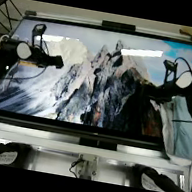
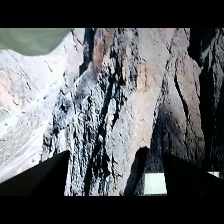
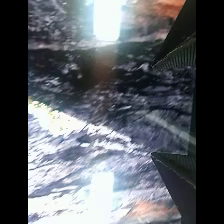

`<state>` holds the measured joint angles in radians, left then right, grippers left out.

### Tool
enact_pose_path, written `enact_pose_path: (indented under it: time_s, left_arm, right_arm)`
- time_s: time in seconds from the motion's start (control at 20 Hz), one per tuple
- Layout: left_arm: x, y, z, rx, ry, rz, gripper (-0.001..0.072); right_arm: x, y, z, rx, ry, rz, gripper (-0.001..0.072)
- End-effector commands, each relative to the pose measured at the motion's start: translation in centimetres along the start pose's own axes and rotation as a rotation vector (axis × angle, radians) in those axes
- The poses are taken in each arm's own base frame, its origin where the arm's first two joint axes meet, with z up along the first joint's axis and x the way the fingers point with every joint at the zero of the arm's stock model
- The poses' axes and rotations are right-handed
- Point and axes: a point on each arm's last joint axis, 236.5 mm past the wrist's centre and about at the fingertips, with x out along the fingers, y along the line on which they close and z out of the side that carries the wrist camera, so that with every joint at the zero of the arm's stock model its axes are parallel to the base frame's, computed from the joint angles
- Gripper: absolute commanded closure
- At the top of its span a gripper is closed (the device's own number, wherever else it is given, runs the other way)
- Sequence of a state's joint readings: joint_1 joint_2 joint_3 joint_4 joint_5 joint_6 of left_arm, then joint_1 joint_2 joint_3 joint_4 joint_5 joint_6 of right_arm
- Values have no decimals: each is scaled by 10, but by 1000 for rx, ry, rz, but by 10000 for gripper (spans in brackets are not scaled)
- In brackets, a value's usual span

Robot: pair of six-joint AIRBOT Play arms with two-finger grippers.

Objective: Fold the shirts.

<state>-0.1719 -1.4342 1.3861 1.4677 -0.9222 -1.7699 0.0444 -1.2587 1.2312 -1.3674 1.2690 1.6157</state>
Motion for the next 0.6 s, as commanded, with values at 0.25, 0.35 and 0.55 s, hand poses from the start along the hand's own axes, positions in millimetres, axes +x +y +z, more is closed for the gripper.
enact_pose_path:
  time_s: [0.25, 0.35, 0.55]
  left_arm:
    - [139, 96, 30, -460, 158, -2, -5]
    - [153, 101, 33, -495, 127, 1, -5]
    - [175, 100, 47, -528, 44, -28, 15]
  right_arm:
    - [0, 13, 5, 15, -22, 52, 90]
    - [0, 13, 9, 16, -36, 53, 91]
    - [-1, 15, 13, 20, -54, 61, 90]
